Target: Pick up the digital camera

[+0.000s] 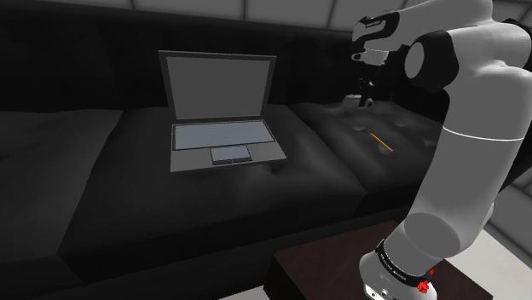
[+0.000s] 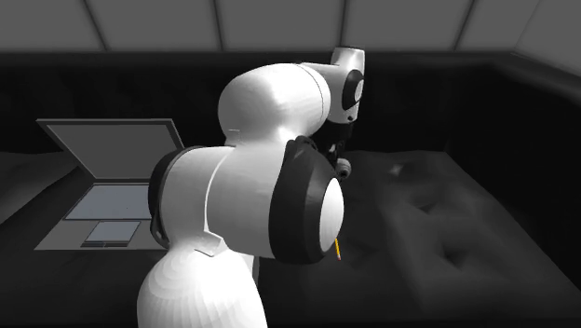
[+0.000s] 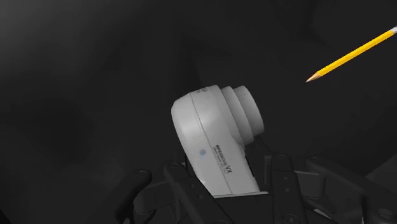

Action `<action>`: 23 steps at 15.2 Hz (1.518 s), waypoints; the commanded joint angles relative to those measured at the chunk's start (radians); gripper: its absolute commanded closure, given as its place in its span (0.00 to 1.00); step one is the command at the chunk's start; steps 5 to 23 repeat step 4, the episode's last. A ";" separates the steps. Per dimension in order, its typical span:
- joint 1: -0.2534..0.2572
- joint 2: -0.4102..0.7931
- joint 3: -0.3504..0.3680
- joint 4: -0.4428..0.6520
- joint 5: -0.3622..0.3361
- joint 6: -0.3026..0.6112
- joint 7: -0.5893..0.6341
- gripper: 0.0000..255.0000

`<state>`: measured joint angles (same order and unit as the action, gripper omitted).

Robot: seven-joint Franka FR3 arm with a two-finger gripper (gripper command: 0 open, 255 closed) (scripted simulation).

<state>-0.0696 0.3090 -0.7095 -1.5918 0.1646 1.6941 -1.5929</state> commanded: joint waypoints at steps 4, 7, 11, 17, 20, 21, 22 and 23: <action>-0.002 -0.005 -0.002 0.039 -0.004 -0.042 0.003 1.00; -0.002 -0.005 -0.002 0.039 -0.004 -0.042 0.003 1.00; -0.002 -0.005 -0.002 0.039 -0.004 -0.042 0.003 1.00; -0.002 -0.005 -0.002 0.039 -0.004 -0.042 0.003 1.00; -0.002 -0.005 -0.002 0.039 -0.004 -0.042 0.003 1.00; -0.002 -0.005 -0.002 0.039 -0.004 -0.042 0.003 1.00; -0.002 -0.005 -0.002 0.039 -0.004 -0.042 0.003 1.00; -0.002 -0.005 -0.002 0.039 -0.004 -0.042 0.003 1.00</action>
